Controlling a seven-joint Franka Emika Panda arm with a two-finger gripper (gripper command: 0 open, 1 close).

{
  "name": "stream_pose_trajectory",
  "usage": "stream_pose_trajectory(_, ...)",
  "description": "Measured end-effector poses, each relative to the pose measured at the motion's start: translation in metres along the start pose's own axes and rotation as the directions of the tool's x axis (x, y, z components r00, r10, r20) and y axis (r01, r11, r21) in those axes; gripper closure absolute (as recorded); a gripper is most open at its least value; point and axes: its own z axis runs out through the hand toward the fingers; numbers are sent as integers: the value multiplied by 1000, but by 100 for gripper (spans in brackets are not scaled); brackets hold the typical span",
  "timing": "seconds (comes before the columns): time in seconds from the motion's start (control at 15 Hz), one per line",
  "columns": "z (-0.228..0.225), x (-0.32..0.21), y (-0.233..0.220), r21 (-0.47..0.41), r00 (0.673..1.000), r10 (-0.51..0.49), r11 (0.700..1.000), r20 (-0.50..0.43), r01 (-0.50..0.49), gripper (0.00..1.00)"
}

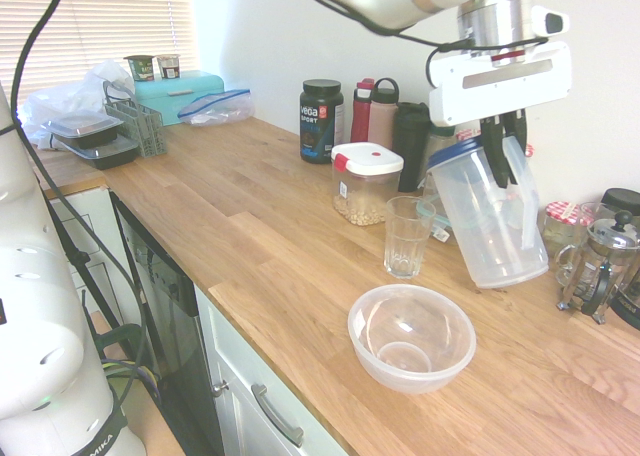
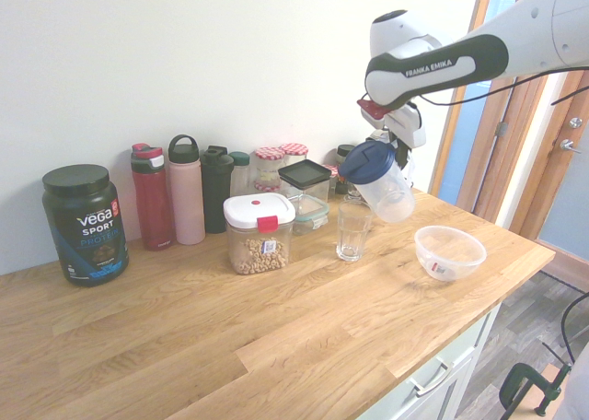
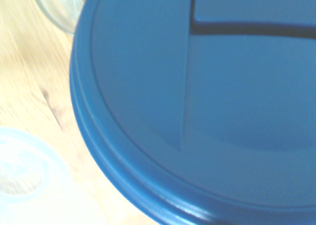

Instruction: Pour me some water

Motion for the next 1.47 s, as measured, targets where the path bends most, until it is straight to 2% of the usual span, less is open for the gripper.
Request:
stream_pose_trajectory(0.27,3,-8,-25,-73,1000,-7,997,15,9,100)
stream_pose_trajectory(0.8,-9,-30,-11,-166,1000,2,986,28,3,100)
stream_pose_trajectory(1.2,-2,-30,-39,-239,998,-26,970,51,37,100)
stream_pose_trajectory(1.47,-10,-31,-41,-275,998,-34,960,50,46,100)
